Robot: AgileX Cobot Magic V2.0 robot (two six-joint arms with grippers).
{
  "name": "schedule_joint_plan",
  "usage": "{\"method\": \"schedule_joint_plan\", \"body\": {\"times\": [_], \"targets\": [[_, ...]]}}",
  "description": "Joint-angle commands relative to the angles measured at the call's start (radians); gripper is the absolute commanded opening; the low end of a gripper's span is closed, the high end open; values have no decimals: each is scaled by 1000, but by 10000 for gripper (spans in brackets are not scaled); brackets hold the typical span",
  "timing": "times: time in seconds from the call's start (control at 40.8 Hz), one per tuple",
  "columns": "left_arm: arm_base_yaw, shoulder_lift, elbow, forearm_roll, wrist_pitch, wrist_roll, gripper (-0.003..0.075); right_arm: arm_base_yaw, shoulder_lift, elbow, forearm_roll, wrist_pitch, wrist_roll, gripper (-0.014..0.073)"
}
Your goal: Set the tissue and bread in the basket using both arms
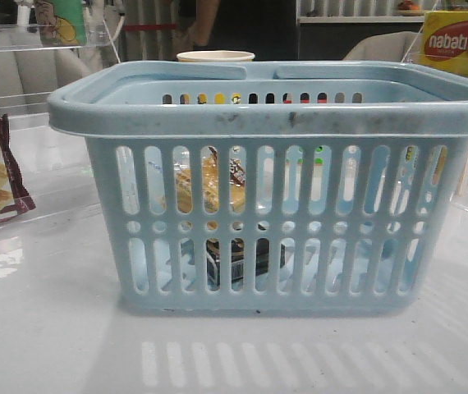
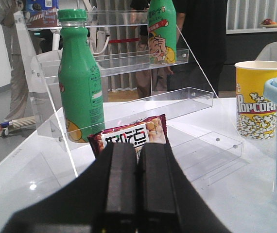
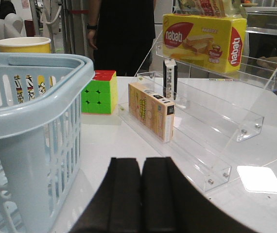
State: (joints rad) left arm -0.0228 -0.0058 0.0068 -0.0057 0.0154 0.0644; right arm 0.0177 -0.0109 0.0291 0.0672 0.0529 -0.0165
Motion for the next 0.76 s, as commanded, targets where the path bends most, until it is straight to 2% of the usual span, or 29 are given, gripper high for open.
{"method": "schedule_joint_plan", "body": {"times": [0.0, 0.417, 0.735], "targets": [[3, -16, 0, -8, -86, -9, 92, -22, -18, 1, 7, -97, 2, 57], [3, -16, 0, -8, -86, -9, 92, -35, -18, 1, 7, -97, 2, 57], [3, -16, 0, -8, -86, -9, 92, 0, -18, 1, 7, -97, 2, 57]]}}
